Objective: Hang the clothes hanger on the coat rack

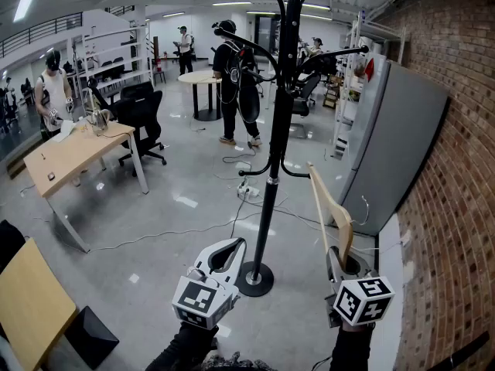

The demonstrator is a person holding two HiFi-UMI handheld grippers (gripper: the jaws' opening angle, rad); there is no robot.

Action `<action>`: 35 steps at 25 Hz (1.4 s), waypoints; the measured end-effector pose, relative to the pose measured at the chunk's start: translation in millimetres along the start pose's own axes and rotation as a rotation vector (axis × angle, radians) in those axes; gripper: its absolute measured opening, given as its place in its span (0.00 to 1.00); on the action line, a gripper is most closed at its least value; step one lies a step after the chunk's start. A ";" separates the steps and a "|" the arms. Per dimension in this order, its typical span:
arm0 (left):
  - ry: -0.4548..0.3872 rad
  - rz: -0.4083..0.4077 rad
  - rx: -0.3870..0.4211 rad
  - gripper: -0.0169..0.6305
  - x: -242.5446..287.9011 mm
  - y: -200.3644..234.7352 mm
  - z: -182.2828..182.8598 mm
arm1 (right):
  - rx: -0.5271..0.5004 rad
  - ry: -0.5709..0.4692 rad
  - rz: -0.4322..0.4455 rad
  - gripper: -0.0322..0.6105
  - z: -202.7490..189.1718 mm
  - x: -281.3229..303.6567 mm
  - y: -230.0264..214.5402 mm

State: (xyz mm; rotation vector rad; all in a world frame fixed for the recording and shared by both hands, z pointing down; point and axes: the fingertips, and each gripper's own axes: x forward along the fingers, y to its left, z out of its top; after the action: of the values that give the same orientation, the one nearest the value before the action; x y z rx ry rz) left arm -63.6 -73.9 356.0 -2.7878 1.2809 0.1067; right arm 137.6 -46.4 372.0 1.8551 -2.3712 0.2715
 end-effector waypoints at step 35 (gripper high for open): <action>0.004 0.026 0.019 0.04 235.4 136.1 -15.0 | -0.060 0.003 0.095 0.06 78.0 254.0 -101.5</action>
State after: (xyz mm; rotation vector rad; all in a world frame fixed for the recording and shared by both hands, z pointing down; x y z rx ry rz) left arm -13.5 -341.4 344.2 -2.7575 1.3118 0.0907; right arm 175.8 -327.7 354.2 1.7174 -2.4414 0.2102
